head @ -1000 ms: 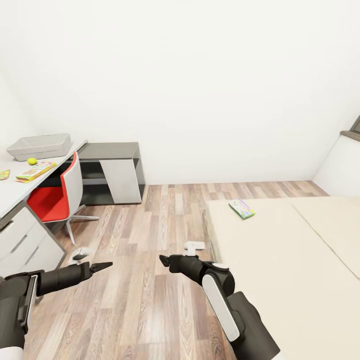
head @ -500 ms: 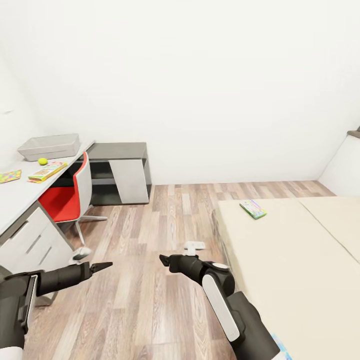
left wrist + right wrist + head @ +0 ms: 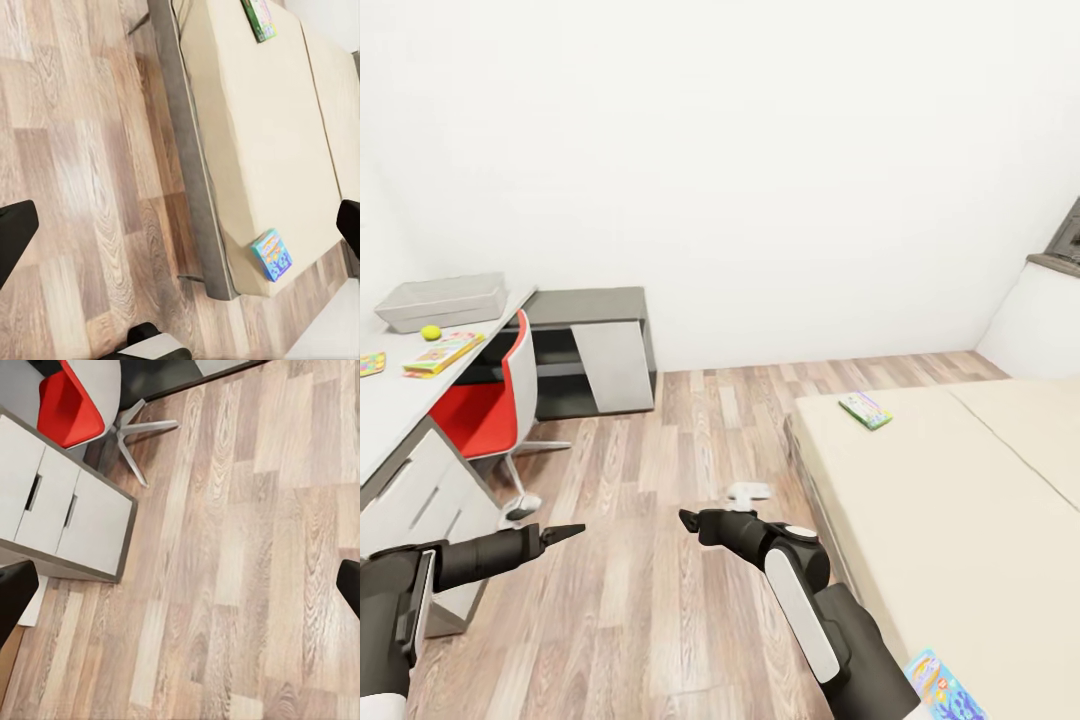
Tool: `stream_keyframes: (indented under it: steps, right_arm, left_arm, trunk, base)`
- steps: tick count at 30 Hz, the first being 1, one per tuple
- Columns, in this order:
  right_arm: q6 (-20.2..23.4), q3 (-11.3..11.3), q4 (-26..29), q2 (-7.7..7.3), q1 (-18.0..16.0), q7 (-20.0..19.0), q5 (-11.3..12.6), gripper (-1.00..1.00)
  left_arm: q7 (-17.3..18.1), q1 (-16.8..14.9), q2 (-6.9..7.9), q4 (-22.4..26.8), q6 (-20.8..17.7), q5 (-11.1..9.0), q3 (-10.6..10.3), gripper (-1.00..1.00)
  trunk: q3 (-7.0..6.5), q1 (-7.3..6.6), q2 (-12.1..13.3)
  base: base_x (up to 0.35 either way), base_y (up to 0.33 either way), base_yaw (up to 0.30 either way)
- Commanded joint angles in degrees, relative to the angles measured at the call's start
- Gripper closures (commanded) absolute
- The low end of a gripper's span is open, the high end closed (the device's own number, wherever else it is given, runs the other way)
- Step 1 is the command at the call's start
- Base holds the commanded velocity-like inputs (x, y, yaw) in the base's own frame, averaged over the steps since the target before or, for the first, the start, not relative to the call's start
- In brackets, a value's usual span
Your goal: Put all the toys in the child's room - the three board games (two on the bed and one on the table), the two jigsaw puzzles on the table, and the tennis ball on the table - inside the toy box on the table in the child's room.
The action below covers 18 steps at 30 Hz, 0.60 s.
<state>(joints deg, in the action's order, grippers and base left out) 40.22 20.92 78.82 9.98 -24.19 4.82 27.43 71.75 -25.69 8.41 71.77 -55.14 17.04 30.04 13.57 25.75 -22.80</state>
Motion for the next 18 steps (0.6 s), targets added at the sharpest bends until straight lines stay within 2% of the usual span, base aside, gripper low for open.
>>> stream_keyframes:
  steps: [1, 8, 18]
  right_arm:
    - [0.21, 0.04, 0.04, 0.02, -0.06, 0.52, 0.59, -1.00]
    - [0.21, 0.08, 0.02, 0.02, -0.07, 0.50, 0.61, -1.00]
    - [0.18, 0.08, 0.01, 0.02, -0.07, 0.49, 0.61, -1.00]
  left_arm:
    - [0.58, -0.06, -0.03, 0.05, -0.49, 0.55, 0.11, -1.00]
    - [0.58, -0.06, 0.01, 0.04, -0.49, 0.54, 0.11, -1.00]
    - [0.58, -0.06, 0.02, 0.04, -0.49, 0.54, 0.15, -1.00]
  trunk:
    - [0.11, 0.03, -0.12]
    - [0.11, 0.03, -0.12]
    - [0.11, 0.03, -0.12]
  base:
    - [0.000, 0.276, -0.255]
    - [0.022, 0.266, -0.261]
    - [0.098, 0.237, -0.264]
